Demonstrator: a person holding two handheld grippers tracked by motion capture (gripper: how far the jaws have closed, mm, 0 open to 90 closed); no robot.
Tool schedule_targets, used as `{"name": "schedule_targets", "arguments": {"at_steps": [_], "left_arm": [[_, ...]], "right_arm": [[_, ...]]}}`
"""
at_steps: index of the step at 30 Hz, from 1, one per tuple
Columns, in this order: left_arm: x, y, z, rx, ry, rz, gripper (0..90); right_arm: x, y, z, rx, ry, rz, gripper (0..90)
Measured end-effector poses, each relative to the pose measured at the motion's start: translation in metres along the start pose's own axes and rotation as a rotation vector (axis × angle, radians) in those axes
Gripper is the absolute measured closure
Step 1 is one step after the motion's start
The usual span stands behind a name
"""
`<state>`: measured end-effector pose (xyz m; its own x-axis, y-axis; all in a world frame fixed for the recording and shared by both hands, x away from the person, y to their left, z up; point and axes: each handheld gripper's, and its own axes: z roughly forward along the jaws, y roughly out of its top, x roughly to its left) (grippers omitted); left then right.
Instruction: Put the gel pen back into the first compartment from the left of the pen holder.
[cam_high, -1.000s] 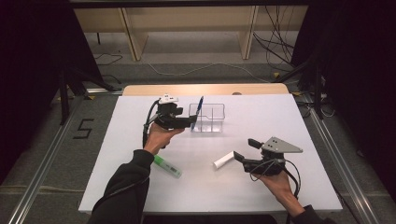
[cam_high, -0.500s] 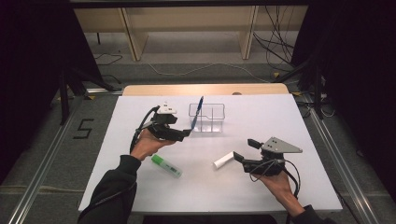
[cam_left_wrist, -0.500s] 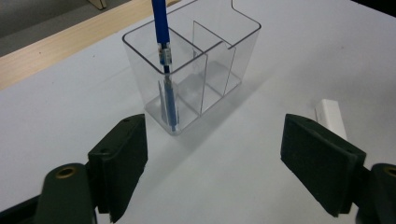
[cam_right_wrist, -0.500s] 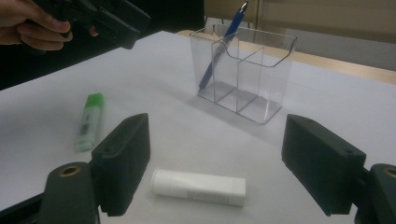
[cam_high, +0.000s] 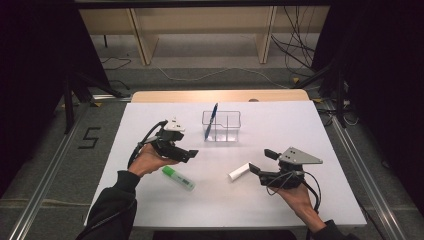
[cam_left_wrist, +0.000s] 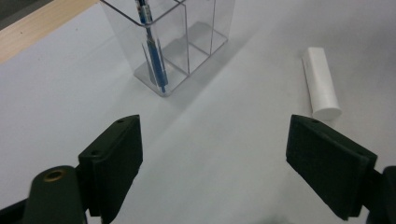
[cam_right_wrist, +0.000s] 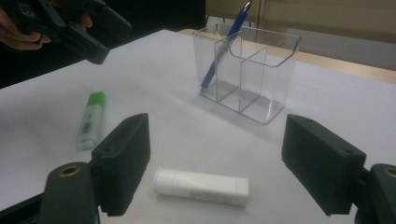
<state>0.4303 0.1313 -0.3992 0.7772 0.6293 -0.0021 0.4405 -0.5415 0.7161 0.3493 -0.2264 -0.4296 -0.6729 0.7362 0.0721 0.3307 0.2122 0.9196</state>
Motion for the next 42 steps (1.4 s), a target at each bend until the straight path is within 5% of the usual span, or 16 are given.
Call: {"name": "schedule_targets", "arguments": {"at_steps": [19,42], "left_arm": [[0.000,-0.018,0.002,0.161,-0.051,0.088,18.8],[-0.002,-0.031,0.008,0.254,-0.088,0.126,18.1]], "right_arm": [[0.001,-0.001,0.001,0.005,0.000,-0.003,24.5],[-0.002,-0.003,0.003,0.004,0.011,-0.009,24.5]]}}
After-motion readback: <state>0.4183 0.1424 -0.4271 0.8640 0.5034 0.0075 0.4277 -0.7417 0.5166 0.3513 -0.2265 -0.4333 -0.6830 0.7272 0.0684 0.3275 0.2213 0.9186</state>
